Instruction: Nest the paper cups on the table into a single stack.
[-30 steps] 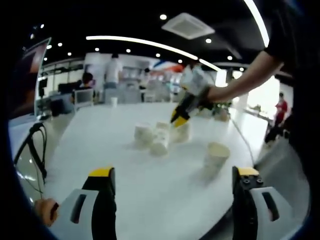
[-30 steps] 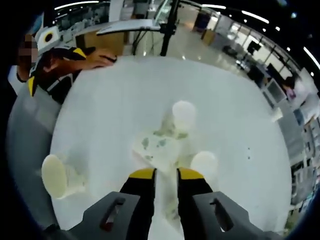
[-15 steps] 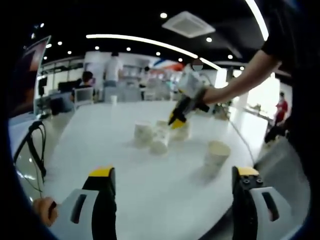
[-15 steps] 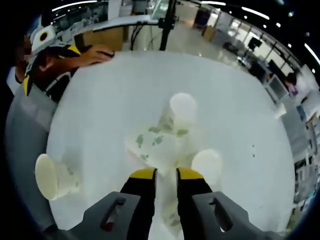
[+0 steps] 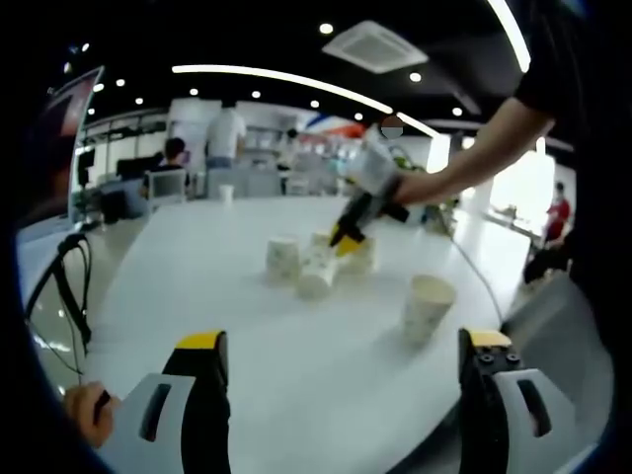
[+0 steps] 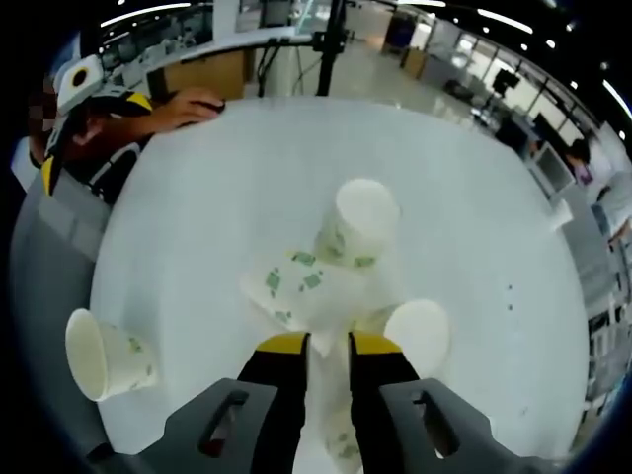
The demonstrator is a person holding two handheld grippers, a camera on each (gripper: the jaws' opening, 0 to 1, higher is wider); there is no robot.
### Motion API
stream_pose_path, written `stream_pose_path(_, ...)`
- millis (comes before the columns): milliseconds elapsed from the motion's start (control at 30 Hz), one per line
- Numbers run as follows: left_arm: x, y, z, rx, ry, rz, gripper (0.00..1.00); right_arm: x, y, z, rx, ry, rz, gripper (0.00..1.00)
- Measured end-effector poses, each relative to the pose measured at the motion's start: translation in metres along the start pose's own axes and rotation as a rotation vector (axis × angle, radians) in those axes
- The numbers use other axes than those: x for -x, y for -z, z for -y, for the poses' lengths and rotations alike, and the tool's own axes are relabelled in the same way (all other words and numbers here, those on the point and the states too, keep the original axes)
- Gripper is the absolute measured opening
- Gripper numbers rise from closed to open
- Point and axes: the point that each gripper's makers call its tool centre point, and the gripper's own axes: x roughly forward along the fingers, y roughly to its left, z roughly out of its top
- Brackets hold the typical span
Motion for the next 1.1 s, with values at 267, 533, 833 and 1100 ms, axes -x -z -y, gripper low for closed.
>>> stream_pose_path(267,-0.004,-0.001,0.000,-0.002,0.003,-0.001,0.97,-0.005,0.001,0.001,-0.022,-0.017,0.005,0.12)
stream_pose_path(533,-0.006,0.000,-0.002,0.002,0.000,-0.002,0.97,-0.006,0.002,-0.001,-0.032,-0.029,0.006,0.08)
stream_pose_path(833,-0.007,0.001,0.000,0.003,0.002,-0.003,0.97,-0.004,0.004,-0.006,-0.040,-0.042,0.015,0.03)
stream_pose_path(1100,-0.005,0.004,0.001,0.008,0.001,-0.006,0.96,-0.002,0.003,-0.013,-0.044,-0.063,0.026,0.00)
